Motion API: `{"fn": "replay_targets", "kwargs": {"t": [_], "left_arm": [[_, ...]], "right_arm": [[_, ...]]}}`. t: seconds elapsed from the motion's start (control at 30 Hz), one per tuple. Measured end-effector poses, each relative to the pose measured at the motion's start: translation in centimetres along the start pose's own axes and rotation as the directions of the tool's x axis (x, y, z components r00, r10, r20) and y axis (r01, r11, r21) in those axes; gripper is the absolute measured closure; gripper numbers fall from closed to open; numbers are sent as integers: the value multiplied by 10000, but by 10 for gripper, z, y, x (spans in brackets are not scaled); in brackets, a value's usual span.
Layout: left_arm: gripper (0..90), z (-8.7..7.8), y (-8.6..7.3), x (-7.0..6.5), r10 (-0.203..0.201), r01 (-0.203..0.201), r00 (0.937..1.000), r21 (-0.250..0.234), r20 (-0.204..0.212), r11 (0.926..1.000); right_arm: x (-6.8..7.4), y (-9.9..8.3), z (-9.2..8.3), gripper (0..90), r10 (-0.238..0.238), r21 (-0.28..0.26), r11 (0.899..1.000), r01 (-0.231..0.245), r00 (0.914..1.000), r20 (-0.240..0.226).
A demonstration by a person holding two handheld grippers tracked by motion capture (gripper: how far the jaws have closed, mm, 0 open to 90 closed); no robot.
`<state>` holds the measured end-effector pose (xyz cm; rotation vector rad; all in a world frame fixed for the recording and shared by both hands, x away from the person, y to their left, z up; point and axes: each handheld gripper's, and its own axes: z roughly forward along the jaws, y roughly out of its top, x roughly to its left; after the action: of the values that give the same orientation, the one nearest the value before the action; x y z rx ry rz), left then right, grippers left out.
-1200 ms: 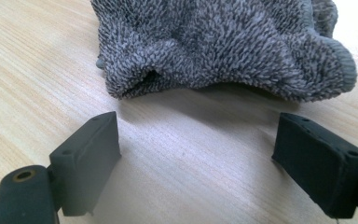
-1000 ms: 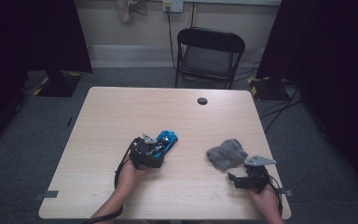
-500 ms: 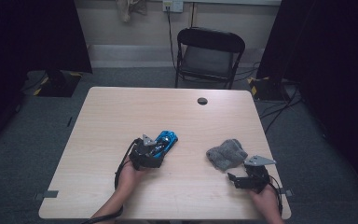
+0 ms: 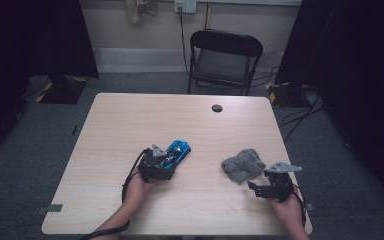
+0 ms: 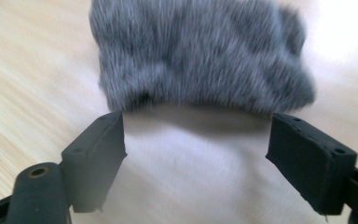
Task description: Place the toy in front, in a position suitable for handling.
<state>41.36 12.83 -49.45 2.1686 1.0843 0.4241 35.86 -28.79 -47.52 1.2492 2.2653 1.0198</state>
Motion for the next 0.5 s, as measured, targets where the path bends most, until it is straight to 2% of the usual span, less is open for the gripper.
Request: {"fn": "replay_targets", "kwargs": {"t": [0.03,0.07,0.17,0.23,0.27,0.3,0.5], "left_arm": [[241,0,-1,0,-58,58,10000,-115,25,9999],[242,-1,-1,1,86,-86,10000,-70,-21,9999],[241,0,-2,0,54,-55,10000,-104,-36,9999],[241,0,-2,0,45,-46,10000,-139,-44,9999],[242,0,-2,0,10,-11,10000,-166,-44,9999],[242,0,-2,0,30,-30,10000,-159,-48,9999],[242,0,-2,0,48,-49,10000,-183,-38,9998]], "right_arm": [[0,10,-1,198,-93,-170,9998,94,9999,41],[0,14,-1,198,-169,-212,9996,170,9998,52],[0,25,4,197,-297,-213,9993,297,9995,46],[1,34,11,198,-422,-134,9990,424,9990,144],[1,41,22,203,-425,0,9991,425,9990,163],[1,41,22,203,-425,0,9991,425,9990,163],[5,46,52,227,-470,454,9979,456,9985,287]]}}
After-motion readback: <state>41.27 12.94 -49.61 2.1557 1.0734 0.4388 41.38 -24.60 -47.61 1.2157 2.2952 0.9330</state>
